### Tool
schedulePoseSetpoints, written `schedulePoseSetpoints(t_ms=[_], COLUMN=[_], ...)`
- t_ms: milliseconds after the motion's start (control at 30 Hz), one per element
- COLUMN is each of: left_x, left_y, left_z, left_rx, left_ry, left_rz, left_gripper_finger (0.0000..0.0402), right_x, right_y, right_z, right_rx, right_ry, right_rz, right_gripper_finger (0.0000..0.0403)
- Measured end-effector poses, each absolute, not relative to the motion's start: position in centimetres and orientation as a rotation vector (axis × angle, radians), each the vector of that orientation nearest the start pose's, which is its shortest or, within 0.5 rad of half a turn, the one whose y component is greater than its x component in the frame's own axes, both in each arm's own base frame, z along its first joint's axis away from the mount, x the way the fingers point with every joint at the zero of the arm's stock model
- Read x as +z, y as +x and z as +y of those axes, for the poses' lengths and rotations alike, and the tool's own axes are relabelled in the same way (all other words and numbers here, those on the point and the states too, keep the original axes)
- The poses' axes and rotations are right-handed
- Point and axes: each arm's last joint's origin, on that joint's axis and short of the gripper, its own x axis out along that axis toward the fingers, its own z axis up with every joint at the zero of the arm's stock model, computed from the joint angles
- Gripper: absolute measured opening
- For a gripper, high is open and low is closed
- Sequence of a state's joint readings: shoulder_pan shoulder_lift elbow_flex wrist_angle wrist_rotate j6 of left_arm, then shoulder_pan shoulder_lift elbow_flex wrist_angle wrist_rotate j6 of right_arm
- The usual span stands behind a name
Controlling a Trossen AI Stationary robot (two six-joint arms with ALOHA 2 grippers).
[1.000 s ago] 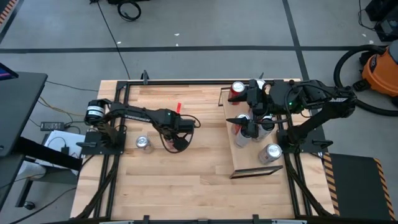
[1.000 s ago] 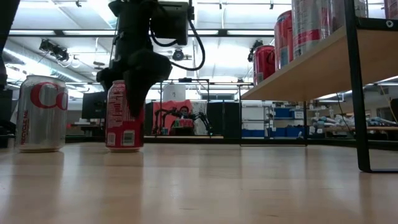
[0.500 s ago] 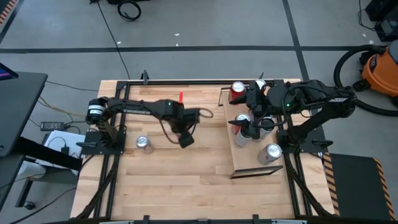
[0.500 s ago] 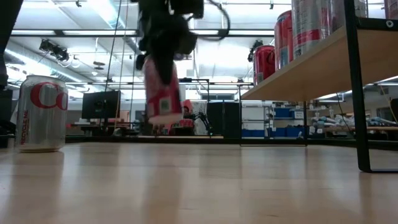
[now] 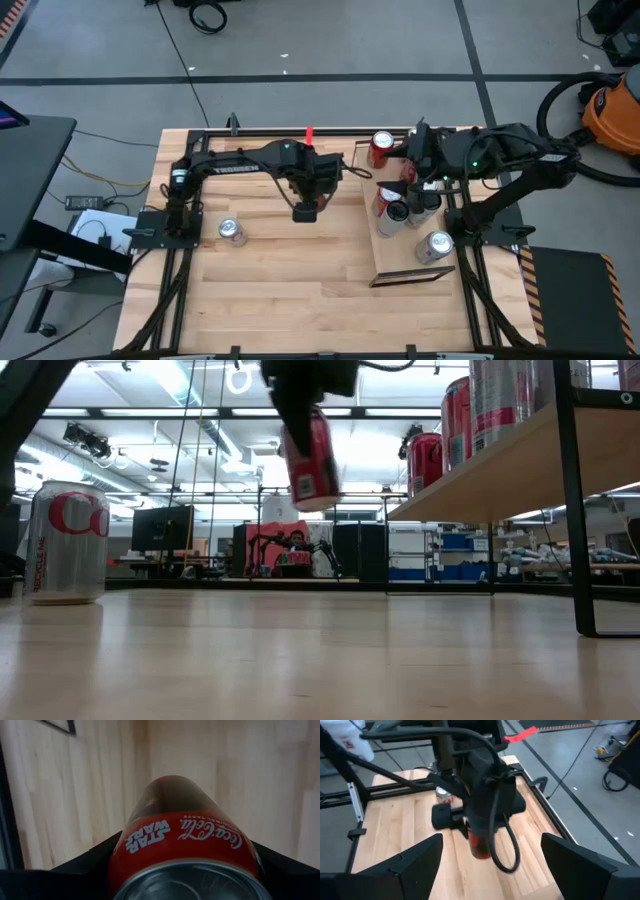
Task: Place canned beverage on shelf
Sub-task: Put the red white soda can on the shelf aligned with the other red white soda can
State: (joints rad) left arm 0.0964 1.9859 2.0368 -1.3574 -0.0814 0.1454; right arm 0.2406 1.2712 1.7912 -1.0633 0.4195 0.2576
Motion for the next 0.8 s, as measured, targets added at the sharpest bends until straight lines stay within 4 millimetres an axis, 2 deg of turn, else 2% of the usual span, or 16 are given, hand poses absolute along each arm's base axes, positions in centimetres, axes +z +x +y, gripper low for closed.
schedulePoseSetpoints(t_ms=[233,433,800], left_x=[30.4,27.5,24.8], left_y=[41.7,43.2,45.1], left_z=[4.6,4.6,4.9], left_rx=[0.043,0.023,0.042], left_ry=[0.130,0.104,0.090], left_rz=[1.338,1.402,1.378], left_gripper_finger=[0.0306,0.0306,0.0307], right_x=[48.2,48.1,48.1], right_y=[19.7,19.8,19.7], right_z=[4.0,4.0,4.0], right_rx=[-0.249,-0.253,-0.249], right_ry=[0.080,0.089,0.082], right_rz=[0.476,0.491,0.495], right_gripper_finger=[0.0348,0.0348,0.0348])
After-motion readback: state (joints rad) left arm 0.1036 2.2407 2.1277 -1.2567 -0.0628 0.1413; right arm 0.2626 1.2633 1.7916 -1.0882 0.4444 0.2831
